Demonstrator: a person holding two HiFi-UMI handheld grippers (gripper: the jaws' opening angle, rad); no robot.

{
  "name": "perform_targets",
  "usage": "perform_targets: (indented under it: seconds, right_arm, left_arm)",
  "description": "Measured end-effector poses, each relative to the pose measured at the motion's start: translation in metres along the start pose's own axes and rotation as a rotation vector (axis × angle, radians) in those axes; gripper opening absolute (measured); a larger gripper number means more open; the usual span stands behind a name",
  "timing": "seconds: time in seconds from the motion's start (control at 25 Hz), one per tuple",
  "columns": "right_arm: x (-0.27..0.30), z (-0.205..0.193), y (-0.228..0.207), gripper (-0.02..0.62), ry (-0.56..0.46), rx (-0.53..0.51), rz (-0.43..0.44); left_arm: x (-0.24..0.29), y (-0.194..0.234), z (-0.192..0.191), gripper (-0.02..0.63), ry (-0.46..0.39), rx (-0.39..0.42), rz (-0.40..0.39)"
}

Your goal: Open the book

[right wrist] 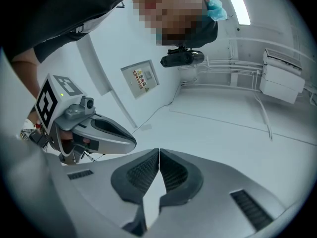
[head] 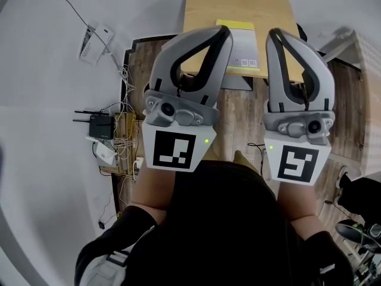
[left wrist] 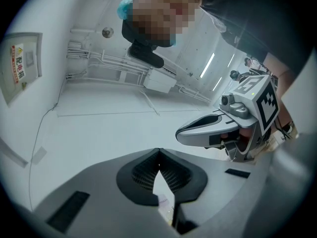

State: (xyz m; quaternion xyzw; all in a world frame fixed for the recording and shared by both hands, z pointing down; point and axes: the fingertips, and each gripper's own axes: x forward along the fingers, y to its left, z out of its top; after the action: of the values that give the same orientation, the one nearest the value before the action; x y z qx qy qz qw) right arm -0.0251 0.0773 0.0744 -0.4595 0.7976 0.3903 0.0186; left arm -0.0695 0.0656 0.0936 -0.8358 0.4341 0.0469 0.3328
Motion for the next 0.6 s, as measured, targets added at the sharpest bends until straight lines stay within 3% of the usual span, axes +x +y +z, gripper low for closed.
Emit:
perform_targets:
  seconds: [0.6]
  right_arm:
    - [0.094,-0.054,-0.018,0.029,0.051,-0.024,-0.041]
  left_arm:
    - [0.067,0.062,-0.069,0.005,-0.037,-0.042,-0.071]
